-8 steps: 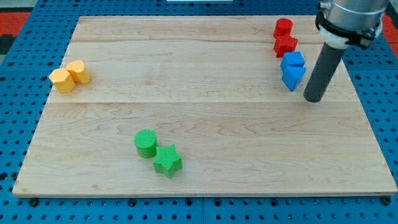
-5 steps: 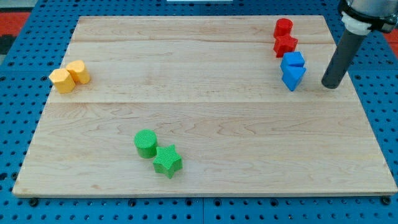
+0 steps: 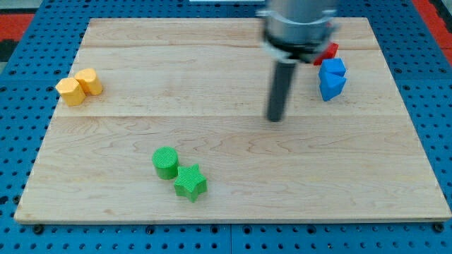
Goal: Move the yellow hexagon to the bottom of the blue triangle
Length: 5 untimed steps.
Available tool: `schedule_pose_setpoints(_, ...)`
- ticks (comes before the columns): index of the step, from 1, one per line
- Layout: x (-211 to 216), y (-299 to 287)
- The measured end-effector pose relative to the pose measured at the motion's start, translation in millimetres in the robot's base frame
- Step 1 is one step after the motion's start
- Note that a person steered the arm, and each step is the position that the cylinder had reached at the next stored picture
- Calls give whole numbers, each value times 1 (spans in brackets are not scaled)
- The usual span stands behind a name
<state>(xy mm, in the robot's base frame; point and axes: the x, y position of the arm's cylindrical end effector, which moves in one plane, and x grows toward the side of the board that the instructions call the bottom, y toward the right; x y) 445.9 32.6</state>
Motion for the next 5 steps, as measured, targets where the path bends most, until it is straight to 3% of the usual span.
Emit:
schedule_pose_setpoints(2, 5, -260)
schedule_pose_setpoints(3, -26, -337)
schedule_pose_setpoints(4, -48, -320)
schedule_pose_setpoints(5, -51, -245)
